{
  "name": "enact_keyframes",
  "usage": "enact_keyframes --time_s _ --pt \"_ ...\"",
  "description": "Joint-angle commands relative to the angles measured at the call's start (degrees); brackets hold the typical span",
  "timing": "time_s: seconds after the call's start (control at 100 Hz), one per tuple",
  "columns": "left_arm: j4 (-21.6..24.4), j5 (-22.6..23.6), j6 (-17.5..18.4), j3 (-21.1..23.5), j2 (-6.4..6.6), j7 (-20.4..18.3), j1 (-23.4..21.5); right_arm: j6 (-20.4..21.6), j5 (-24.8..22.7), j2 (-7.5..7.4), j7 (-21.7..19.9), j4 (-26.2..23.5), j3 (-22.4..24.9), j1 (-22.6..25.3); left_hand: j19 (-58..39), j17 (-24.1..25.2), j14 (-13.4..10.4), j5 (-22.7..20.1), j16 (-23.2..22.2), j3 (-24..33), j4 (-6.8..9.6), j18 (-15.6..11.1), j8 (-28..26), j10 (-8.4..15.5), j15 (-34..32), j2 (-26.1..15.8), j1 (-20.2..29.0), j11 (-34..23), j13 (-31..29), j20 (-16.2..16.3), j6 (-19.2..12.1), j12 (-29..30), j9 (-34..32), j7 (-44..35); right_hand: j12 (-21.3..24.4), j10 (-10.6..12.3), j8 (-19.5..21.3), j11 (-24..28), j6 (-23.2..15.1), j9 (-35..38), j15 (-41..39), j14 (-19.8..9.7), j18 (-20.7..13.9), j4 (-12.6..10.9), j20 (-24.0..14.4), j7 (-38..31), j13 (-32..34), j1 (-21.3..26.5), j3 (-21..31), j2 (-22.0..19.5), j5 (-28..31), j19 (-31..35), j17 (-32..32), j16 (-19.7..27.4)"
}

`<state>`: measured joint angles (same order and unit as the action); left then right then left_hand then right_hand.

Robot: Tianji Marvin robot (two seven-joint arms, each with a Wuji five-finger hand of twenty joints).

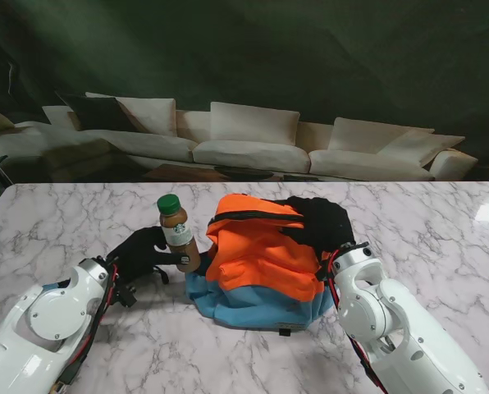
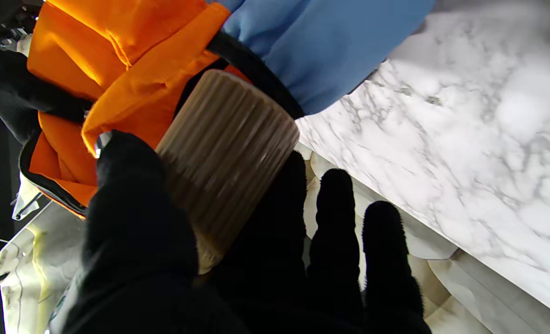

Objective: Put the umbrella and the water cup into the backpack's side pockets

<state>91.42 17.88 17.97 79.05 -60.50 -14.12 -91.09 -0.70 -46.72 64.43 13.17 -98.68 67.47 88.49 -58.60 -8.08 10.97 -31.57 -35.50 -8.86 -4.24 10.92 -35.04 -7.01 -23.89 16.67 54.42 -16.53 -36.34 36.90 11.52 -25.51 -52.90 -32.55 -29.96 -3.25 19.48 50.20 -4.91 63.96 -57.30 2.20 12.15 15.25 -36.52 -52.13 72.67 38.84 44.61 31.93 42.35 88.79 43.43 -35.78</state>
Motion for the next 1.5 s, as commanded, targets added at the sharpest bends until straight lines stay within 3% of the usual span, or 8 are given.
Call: enact_keyframes --time_s 0.0,0.06,0.2,0.53,0.67,0.8,1.15,1.49 --pt "0.19 -0.2 0.01 -0.72 -0.58 -0.78 1.3 0.06 -0.19 -0.01 -0.42 0.26 -0.03 0.5 0.91 1.05 0.24 -8.83 -1.39 8.88 4.01 0.64 -2.15 3.03 -1.66 -6.22 12.54 -4.61 1.07 0.97 -11.76 -2.85 0.11 -6.15 -0.18 3.08 1.25 0.56 -10.51 1.43 -0.31 -1.2 0.26 -2.57 0.43 -6.33 2.76 7.05 5.48 -5.26 4.2 0.86 0.33 0.0" --pt "0.03 -0.75 -0.4 -1.56 -0.65 -0.83 2.02 0.3 -0.22 -0.03 -0.49 0.21 -0.04 0.48 1.53 1.74 0.43 -8.97 -1.67 8.9 4.01 0.8 -2.07 1.51 -1.51 -6.18 12.57 -4.21 1.66 0.84 -11.8 -2.73 1.15 -6.02 -0.19 3.0 1.26 0.52 -10.58 1.43 -0.31 -1.19 0.26 -2.56 0.45 -6.34 2.76 7.04 5.52 -5.31 4.19 0.87 0.33 0.0" --pt "-0.62 -0.84 -1.08 -3.21 -0.8 -0.57 3.57 0.61 -0.11 -0.01 -0.43 0.27 -0.1 0.4 3.16 3.28 0.61 -9.16 -2.02 8.81 4.0 1.37 -2.04 1.24 -0.68 -6.24 12.16 -3.53 3.75 0.56 -12.32 -1.6 3.99 -5.81 -0.23 3.06 1.26 0.45 -10.6 1.46 -0.29 -1.16 0.26 -2.53 0.48 -6.38 2.74 7.07 5.51 -5.32 4.24 0.89 0.33 0.01" --pt "-3.11 -0.04 -2.66 -5.77 -1.23 0.87 5.97 0.96 0.3 0.04 -0.31 0.16 -0.1 0.78 9.18 6.51 0.86 -9.33 -0.06 8.73 4.01 2.43 -2.47 -1.55 4.7 -6.56 11.78 4.1 10.05 -0.08 -13.96 3.55 19.63 -4.43 -0.34 2.97 1.21 0.32 -10.49 1.43 -0.22 -1.07 0.26 -2.51 0.56 -6.32 2.69 7.11 5.44 -5.36 4.18 0.9 0.29 0.03" --pt "-5.04 0.76 -3.06 -7.18 -1.52 1.97 7.91 1.23 0.61 0.07 -0.33 0.38 -0.43 0.54 12.17 8.26 0.52 -9.81 1.54 8.63 3.95 2.88 -1.86 -1.07 6.93 -6.51 11.52 8.25 12.94 -0.41 -15.22 7.31 26.91 -3.7 -0.4 2.97 1.19 0.26 -10.35 1.41 -0.2 -1.04 0.33 -2.53 0.62 -6.31 2.68 7.14 5.44 -5.39 4.19 0.82 0.12 0.03" --pt "-6.67 0.46 -3.56 -8.91 -1.72 2.19 9.93 1.41 0.87 0.1 -0.4 0.69 -0.95 0.11 14.13 9.19 0.13 -10.67 2.56 8.58 3.92 2.55 -0.64 1.19 8.03 -6.21 11.36 10.04 14.58 -0.39 -15.94 9.58 31.58 -3.32 -0.46 3.0 1.18 0.23 -10.35 1.35 -0.2 -1.04 0.4 -2.53 0.64 -6.3 2.68 7.17 5.43 -5.42 4.18 0.81 0.12 0.03" --pt "-5.95 -3.53 -3.21 -12.01 -2.02 1.54 10.29 0.93 1.47 0.32 0.1 1.77 -1.57 -1.01 17.41 10.4 0.12 -12.34 3.47 8.31 3.65 2.69 2.2 2.25 8.99 -5.88 10.41 9.16 15.5 -0.51 -16.96 11.28 33.02 -2.58 -0.61 3.12 1.27 0.14 -10.52 1.32 -0.12 -1.06 0.41 -2.54 0.67 -6.32 2.58 7.17 5.4 -5.55 4.07 0.82 0.12 0.05" --pt "-6.92 -4.51 -2.06 -12.37 -0.34 -5.57 10.51 0.72 1.92 0.51 0.76 2.46 -1.93 -1.48 21.03 10.69 0.1 -13.53 4.93 8.39 3.58 3.33 3.16 1.95 10.72 -5.39 10.04 9.77 15.74 -1.06 -17.1 12.07 32.87 -2.61 -0.71 3.22 1.36 0.14 -10.83 1.33 -0.05 -1.08 0.39 -2.55 0.7 -6.36 2.5 7.21 5.36 -5.55 3.98 0.79 0.06 0.05"
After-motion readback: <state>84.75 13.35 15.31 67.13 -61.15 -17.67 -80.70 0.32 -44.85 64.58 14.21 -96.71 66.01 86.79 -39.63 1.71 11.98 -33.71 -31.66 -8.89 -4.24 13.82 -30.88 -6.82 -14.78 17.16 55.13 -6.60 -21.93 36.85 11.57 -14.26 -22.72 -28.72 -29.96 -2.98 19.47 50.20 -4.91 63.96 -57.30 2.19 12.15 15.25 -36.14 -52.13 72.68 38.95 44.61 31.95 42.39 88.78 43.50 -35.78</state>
